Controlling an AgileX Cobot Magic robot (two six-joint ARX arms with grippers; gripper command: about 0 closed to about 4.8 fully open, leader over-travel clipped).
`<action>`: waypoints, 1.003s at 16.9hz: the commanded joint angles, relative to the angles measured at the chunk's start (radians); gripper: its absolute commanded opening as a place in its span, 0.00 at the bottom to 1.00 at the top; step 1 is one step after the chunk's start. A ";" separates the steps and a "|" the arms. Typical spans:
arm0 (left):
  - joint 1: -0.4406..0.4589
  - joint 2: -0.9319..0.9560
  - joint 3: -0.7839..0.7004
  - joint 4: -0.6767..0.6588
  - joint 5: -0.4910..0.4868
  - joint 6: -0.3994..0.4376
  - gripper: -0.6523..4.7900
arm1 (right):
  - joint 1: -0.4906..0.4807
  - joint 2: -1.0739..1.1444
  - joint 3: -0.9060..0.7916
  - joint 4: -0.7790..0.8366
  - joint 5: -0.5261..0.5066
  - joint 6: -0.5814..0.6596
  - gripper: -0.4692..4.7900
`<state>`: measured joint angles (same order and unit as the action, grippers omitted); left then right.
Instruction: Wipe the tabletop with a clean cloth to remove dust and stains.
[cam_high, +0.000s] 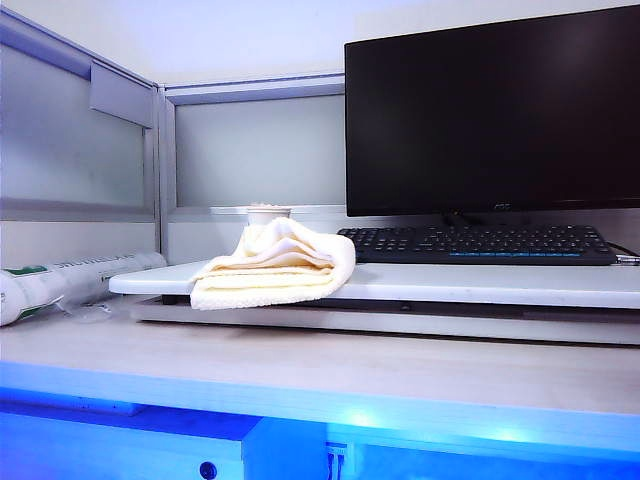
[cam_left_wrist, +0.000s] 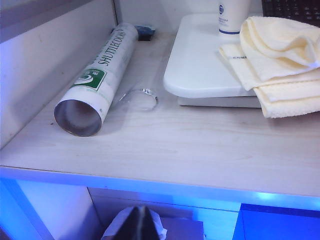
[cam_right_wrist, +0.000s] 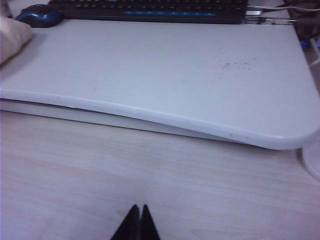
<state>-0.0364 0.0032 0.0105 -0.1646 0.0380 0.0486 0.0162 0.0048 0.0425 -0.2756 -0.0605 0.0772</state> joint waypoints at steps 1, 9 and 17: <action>0.001 0.000 -0.002 -0.018 0.008 -0.003 0.11 | 0.001 -0.003 -0.003 0.004 -0.037 -0.004 0.09; 0.001 0.000 -0.002 -0.018 0.007 -0.003 0.11 | 0.004 -0.003 -0.003 0.011 -0.047 -0.030 0.09; 0.001 0.000 -0.002 -0.018 0.008 -0.004 0.11 | 0.003 -0.003 -0.003 0.011 -0.047 -0.029 0.09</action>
<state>-0.0364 0.0032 0.0105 -0.1646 0.0380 0.0486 0.0196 0.0048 0.0414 -0.2691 -0.1017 0.0513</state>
